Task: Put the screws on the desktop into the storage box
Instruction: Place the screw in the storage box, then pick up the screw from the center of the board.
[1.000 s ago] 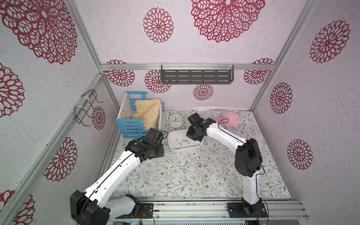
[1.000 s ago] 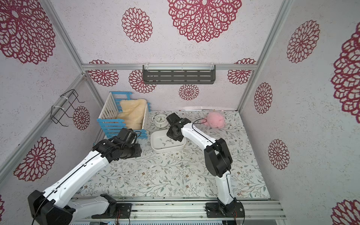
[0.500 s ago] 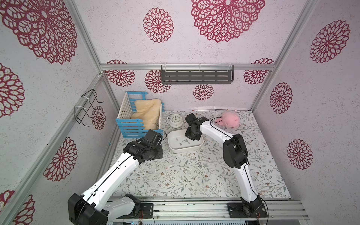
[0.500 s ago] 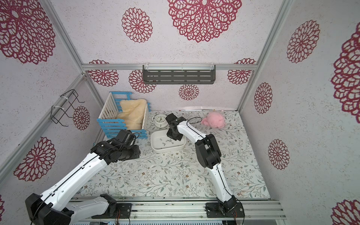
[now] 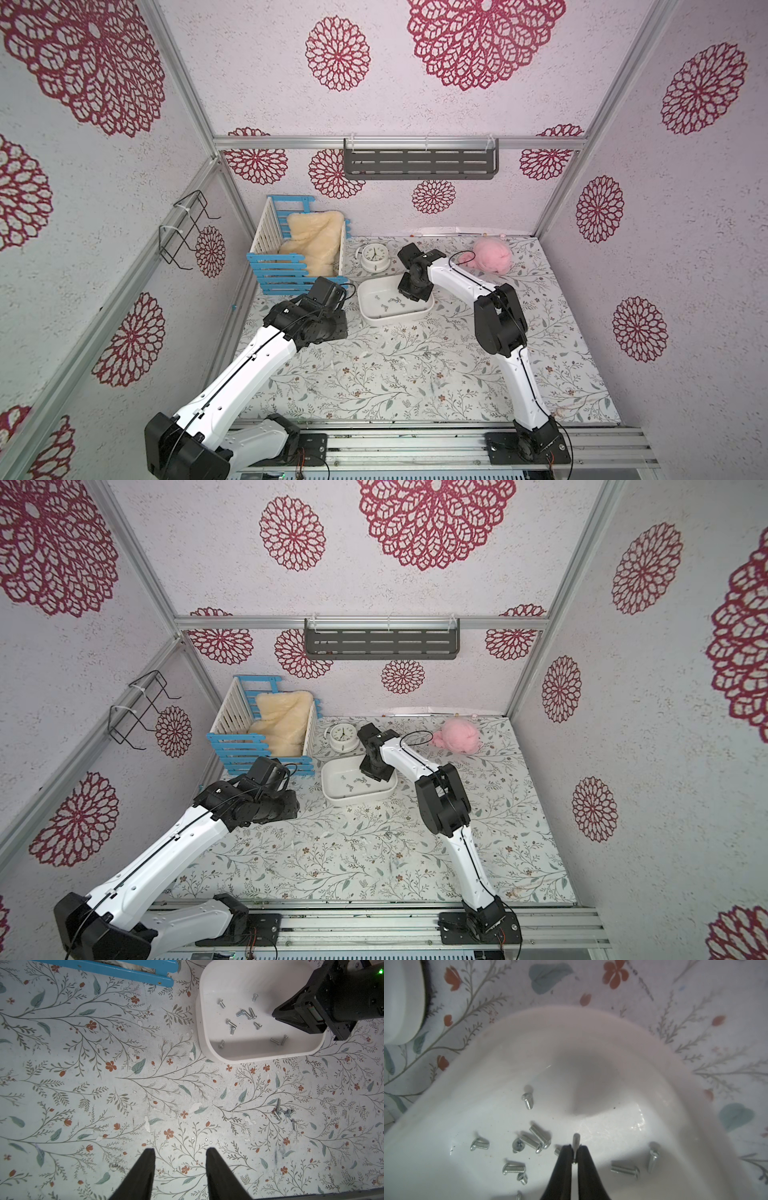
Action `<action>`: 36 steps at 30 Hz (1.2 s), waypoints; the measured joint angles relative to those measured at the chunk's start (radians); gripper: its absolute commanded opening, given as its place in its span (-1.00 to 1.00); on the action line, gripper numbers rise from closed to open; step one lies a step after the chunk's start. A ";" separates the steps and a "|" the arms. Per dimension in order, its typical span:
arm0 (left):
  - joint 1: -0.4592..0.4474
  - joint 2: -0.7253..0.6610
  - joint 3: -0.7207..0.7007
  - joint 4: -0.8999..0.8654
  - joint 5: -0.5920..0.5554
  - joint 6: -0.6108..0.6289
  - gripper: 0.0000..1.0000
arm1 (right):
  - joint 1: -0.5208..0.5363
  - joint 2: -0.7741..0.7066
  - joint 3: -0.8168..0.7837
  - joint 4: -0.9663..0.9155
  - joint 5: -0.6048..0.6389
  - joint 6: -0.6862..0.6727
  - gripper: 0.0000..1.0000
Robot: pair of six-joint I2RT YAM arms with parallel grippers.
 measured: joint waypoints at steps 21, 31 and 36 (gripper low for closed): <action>-0.014 -0.003 -0.010 -0.011 -0.005 -0.063 -0.09 | 0.060 -0.265 -0.058 0.004 0.108 -0.114 -0.46; -0.161 0.094 0.020 -0.019 -0.060 -0.123 -0.08 | 0.074 -0.913 -0.743 0.243 0.193 -0.105 -0.55; -0.257 0.180 0.044 0.001 -0.085 -0.156 -0.09 | 0.072 -1.133 -0.976 0.284 0.224 -0.074 -0.55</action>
